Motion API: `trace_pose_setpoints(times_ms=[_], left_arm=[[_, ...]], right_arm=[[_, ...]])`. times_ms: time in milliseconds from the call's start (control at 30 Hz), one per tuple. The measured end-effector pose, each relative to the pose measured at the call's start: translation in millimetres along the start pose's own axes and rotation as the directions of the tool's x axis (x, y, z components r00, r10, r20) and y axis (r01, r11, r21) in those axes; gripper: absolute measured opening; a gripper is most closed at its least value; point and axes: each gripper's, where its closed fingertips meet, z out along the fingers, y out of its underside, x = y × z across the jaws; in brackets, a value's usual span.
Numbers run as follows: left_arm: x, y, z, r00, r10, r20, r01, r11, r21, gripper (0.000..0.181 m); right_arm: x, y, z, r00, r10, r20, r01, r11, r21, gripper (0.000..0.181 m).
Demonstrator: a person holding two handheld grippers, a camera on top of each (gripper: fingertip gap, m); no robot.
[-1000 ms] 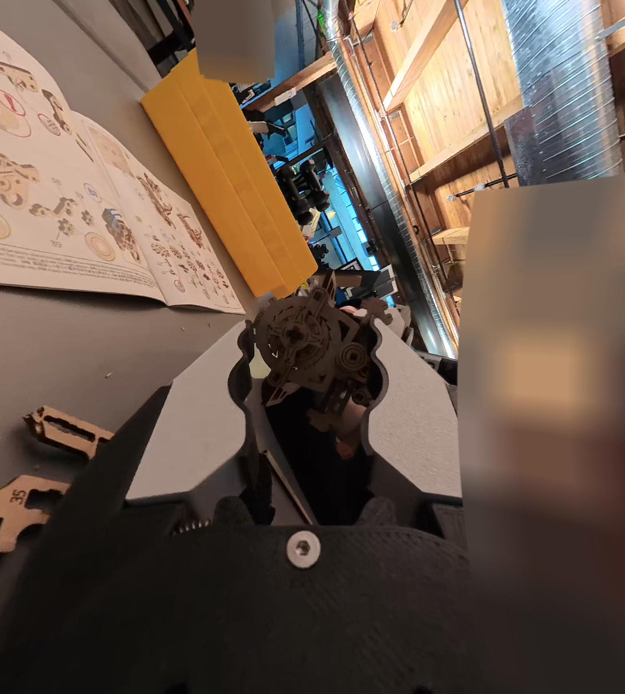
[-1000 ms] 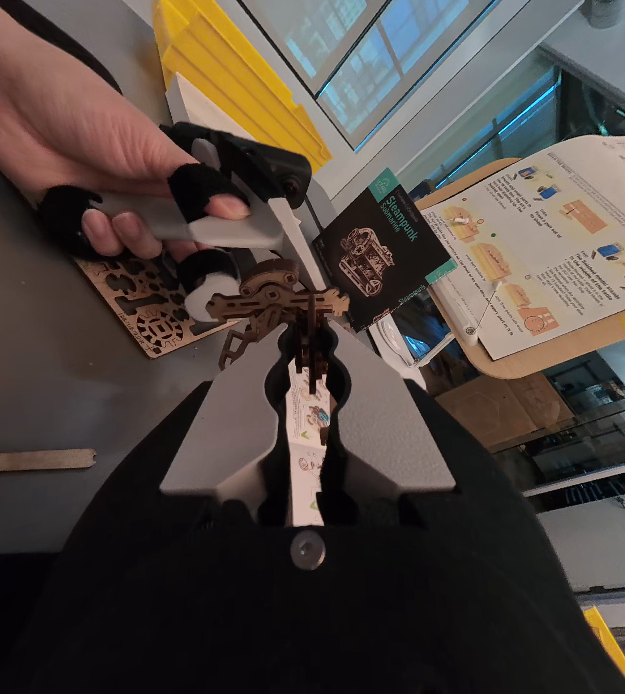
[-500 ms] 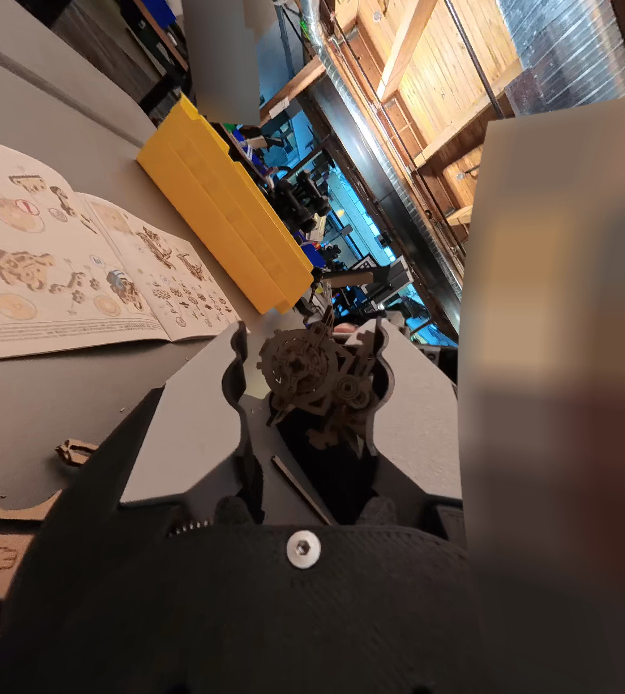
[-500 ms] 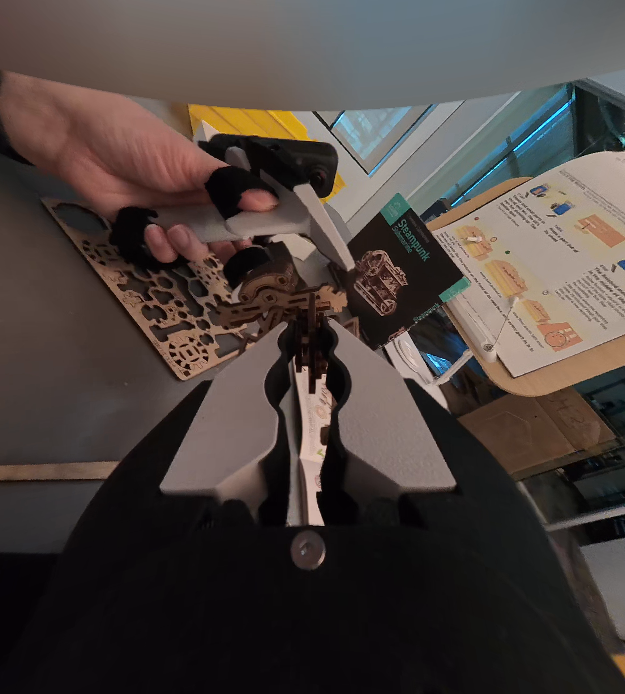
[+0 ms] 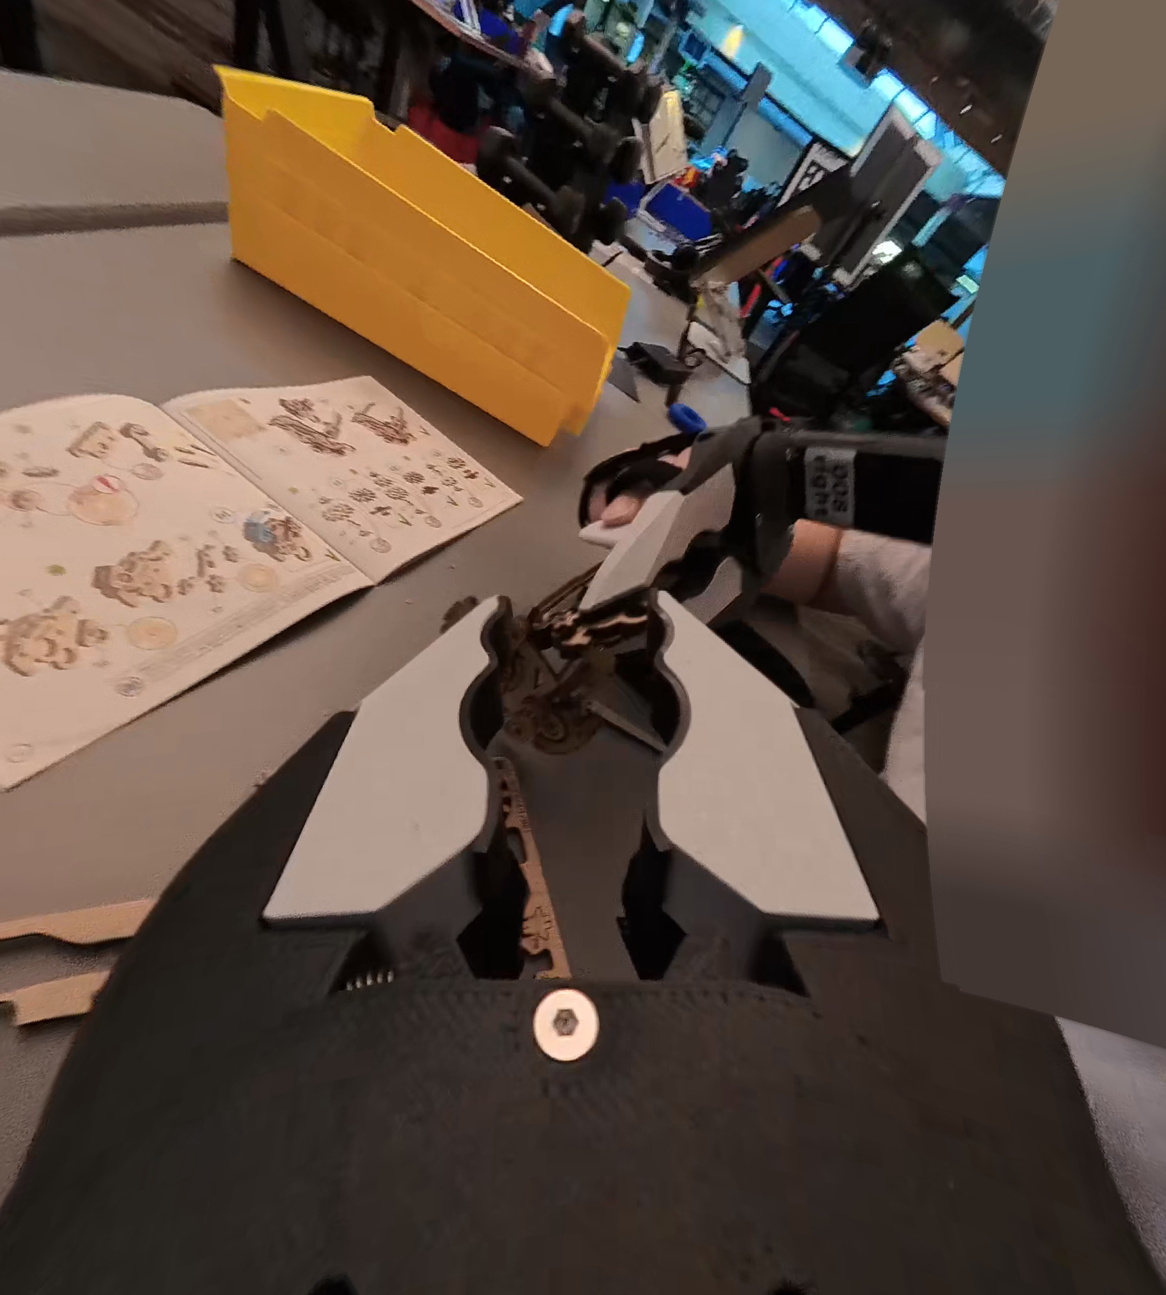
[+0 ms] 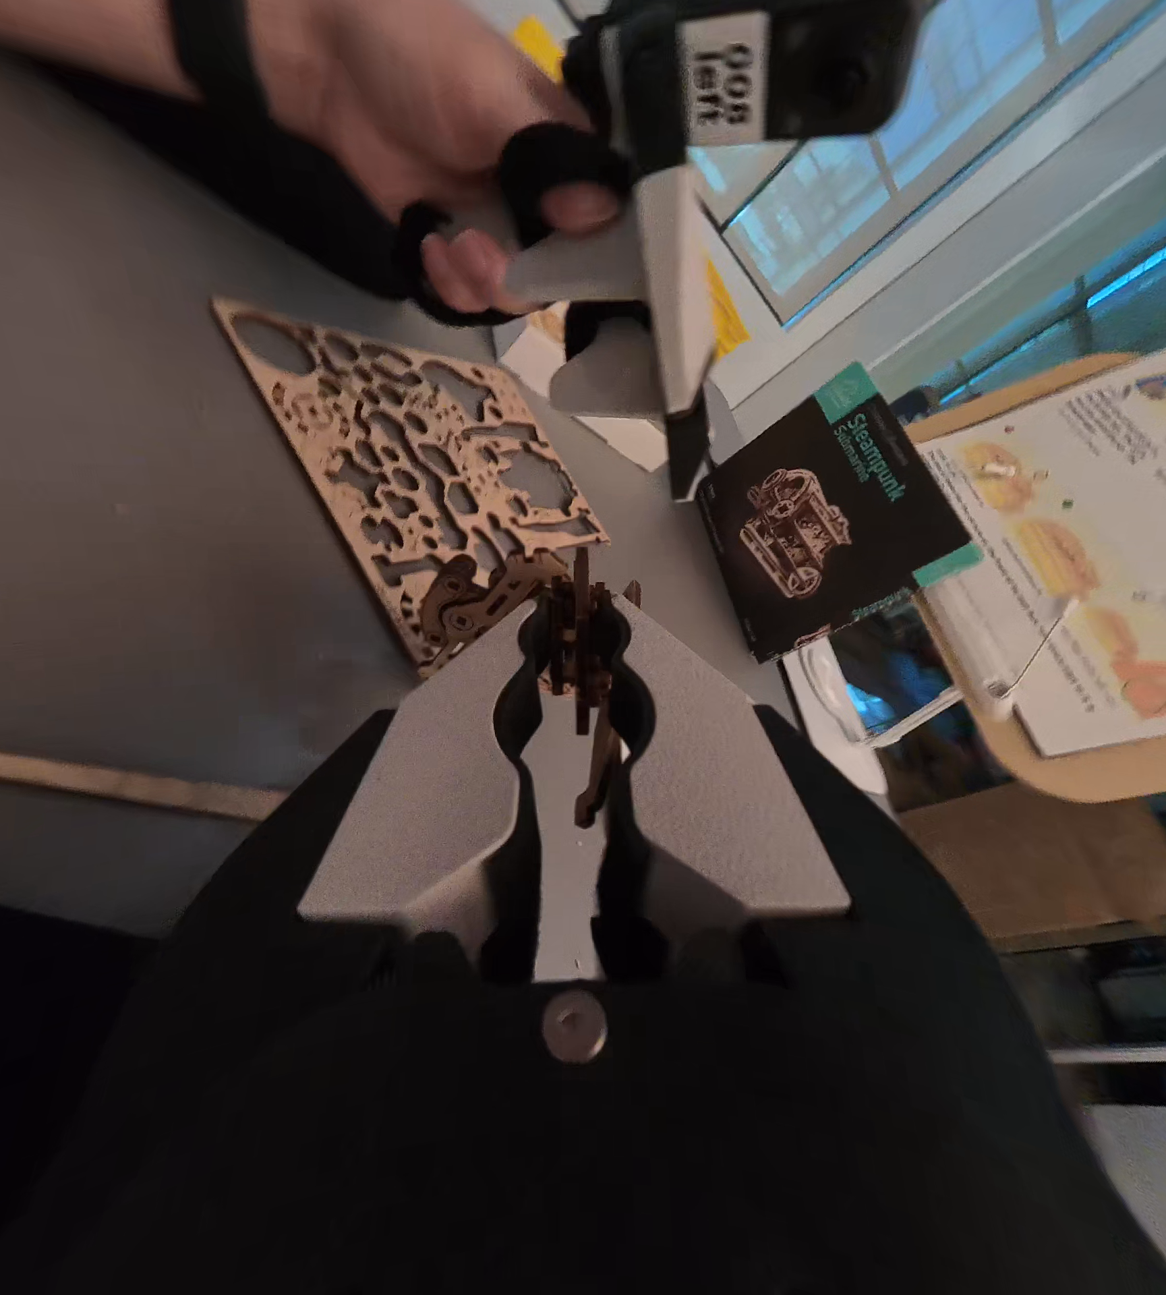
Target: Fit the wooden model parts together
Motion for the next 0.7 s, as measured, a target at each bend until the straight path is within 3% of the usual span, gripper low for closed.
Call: trace_pose_setpoints(times_ms=[167, 367, 467, 700], left_arm=[[-1, 7, 5, 0.983, -0.160, -0.086, 0.160, 0.987, -0.011, 0.032], [-5, 18, 12, 0.959, -0.262, -0.105, 0.258, 0.965, -0.052, 0.027], [-2, 23, 15, 0.959, -0.266, -0.101, 0.261, 0.964, -0.057, 0.027], [6, 36, 18, 0.944, -0.313, -0.107, 0.309, 0.950, -0.054, 0.023]], right_arm=[[-20, 7, -1, 0.978, -0.209, 0.030, 0.209, 0.978, -0.021, 0.012], [-19, 14, -4, 0.982, -0.183, 0.046, 0.184, 0.983, -0.019, 0.012], [-22, 12, -9, 0.966, -0.255, 0.043, 0.255, 0.967, -0.003, 0.012], [-35, 4, -2, 0.843, -0.538, -0.027, 0.538, 0.843, -0.010, 0.012]])
